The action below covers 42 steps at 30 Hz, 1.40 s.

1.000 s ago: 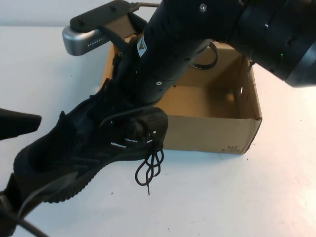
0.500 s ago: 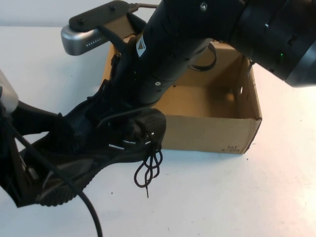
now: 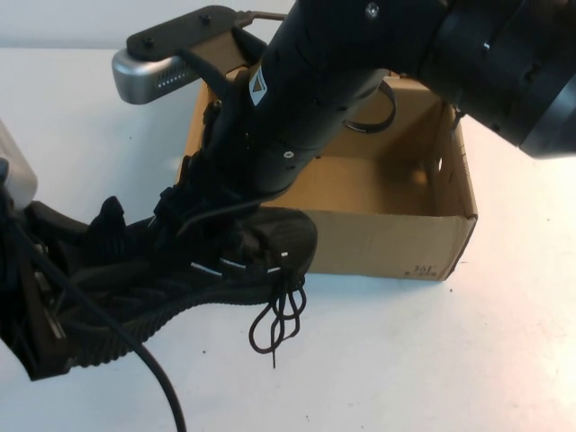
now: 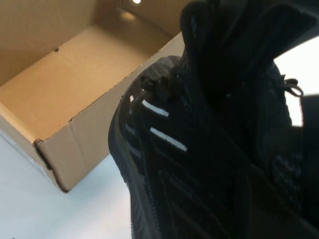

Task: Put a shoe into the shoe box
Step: Hand over the shoe

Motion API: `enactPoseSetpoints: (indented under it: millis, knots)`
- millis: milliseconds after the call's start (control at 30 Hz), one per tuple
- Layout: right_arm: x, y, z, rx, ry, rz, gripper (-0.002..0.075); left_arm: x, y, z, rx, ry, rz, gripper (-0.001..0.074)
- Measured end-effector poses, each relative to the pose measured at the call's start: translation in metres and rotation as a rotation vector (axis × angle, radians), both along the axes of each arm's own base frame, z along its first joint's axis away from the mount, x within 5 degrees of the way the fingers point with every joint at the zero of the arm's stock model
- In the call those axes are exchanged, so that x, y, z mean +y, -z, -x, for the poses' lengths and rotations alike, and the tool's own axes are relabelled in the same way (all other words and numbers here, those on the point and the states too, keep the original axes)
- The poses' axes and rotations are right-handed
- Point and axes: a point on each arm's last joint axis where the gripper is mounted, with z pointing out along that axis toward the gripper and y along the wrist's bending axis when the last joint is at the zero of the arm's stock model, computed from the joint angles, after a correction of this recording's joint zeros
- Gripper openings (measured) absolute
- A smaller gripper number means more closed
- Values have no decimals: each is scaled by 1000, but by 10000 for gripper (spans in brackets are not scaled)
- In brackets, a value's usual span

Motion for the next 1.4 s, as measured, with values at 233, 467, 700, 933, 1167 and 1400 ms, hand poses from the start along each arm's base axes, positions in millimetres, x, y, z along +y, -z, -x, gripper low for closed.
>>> enactPoseSetpoints:
  millis: [233,467,700,933,1167,1400]
  knots:
    - [1,-2,1,4,-2,-19,288,-1,1,1,15,22,-6,93]
    - [-3,-21,4,-107,-111,-46,503,-2,1,5,4,65,-18,93]
    - [-20,-49,16,-386,-408,4,501,-1,-3,9,-45,88,-32,93]
    - [-47,-62,22,-498,-480,54,501,-1,-30,8,-158,108,-39,93]
    - [-80,-50,5,-477,-466,112,501,-7,-49,-12,-204,144,-34,93]
    - [-89,-61,13,-471,-489,3,501,-17,-50,-30,-198,235,28,93]
